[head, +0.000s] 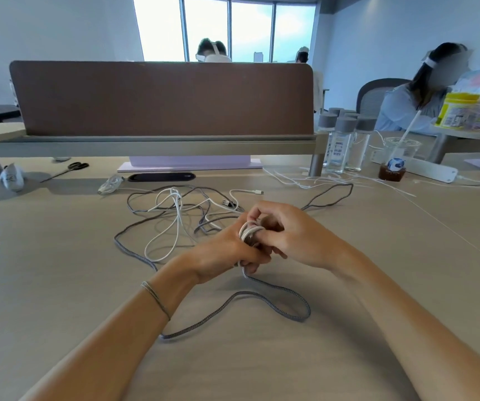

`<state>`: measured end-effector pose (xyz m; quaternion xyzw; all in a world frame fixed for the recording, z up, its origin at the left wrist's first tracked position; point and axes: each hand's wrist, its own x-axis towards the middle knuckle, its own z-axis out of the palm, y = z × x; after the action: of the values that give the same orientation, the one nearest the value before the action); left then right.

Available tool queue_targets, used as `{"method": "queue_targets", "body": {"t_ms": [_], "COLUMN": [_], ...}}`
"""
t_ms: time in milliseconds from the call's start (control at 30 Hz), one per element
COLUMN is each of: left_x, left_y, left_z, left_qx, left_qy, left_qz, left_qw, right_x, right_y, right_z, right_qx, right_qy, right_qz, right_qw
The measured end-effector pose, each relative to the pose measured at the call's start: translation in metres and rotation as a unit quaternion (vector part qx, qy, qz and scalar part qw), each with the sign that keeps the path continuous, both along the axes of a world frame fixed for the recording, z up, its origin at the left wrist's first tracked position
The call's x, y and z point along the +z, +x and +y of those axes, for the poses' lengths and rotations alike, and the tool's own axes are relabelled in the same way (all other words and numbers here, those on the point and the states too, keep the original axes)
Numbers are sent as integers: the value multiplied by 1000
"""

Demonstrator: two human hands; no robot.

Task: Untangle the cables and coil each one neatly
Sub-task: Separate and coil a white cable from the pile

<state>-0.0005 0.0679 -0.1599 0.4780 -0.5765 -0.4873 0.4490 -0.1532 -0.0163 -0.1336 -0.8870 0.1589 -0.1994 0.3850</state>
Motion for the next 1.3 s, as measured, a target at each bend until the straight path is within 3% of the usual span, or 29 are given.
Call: {"method": "queue_targets", "body": {"t_ms": [133, 200, 300, 467, 600, 767, 900, 1000, 1133, 1300], "left_x": [3, 4, 4, 39, 55, 61, 50, 37, 27, 17], "left_y": [-5, -7, -14, -8, -8, -9, -3, 8, 20, 34], "left_z": [1, 0, -5, -21, -45, -90, -131, -160, -175, -175], "left_qx": [13, 52, 96, 6, -104, -74, -5, 81, 185, 303], "left_qy": [11, 25, 28, 5, 57, 71, 117, 124, 131, 127], "left_qz": [-59, -92, -116, -167, -82, -112, -140, -87, -24, 22], "left_qw": [998, 994, 988, 986, 990, 988, 983, 985, 974, 944], "right_x": [3, -3, -15, -6, 13, 32, 48, 45, 12, -28], "right_y": [-5, 2, 14, 7, 4, 8, 18, 31, 71, 104], "right_z": [0, 6, 10, -3, -22, -66, -135, -211, -265, -285], "right_qx": [36, -9, -115, -118, -115, -123, -177, -266, -260, -277], "right_qy": [89, 27, -146, -117, -188, -234, -184, -197, -239, -380], "right_qz": [79, 53, -11, -108, -110, -2, 53, 153, 277, 321], "right_qw": [992, 998, 983, 980, 969, 965, 965, 931, 894, 822]}}
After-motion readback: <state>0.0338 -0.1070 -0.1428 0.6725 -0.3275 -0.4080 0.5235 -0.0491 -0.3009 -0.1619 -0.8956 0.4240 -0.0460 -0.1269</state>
